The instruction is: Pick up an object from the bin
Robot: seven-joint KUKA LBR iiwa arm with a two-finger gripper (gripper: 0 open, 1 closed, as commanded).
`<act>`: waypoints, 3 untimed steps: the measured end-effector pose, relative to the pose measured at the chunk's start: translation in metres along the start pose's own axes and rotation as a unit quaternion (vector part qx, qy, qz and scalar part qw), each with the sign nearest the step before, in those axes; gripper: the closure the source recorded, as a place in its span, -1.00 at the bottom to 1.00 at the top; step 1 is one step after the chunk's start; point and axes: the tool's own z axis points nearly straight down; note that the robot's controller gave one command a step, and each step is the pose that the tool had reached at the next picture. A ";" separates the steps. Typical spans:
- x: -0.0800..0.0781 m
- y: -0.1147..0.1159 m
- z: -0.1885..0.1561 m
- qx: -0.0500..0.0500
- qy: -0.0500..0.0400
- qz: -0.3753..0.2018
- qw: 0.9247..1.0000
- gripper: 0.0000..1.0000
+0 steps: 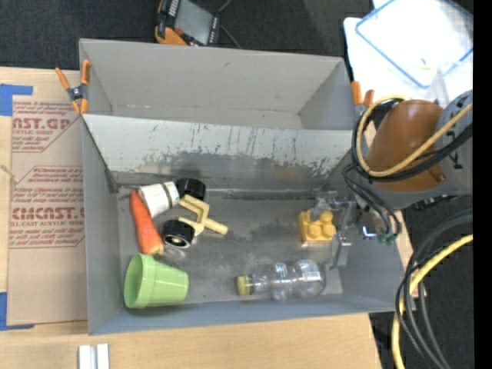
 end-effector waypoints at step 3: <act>-0.042 -0.041 0.058 0.001 -0.012 -0.033 0.999 -1.00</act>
Offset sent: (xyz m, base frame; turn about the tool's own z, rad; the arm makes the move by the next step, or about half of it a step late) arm 0.0221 -0.0369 -0.0606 -0.0847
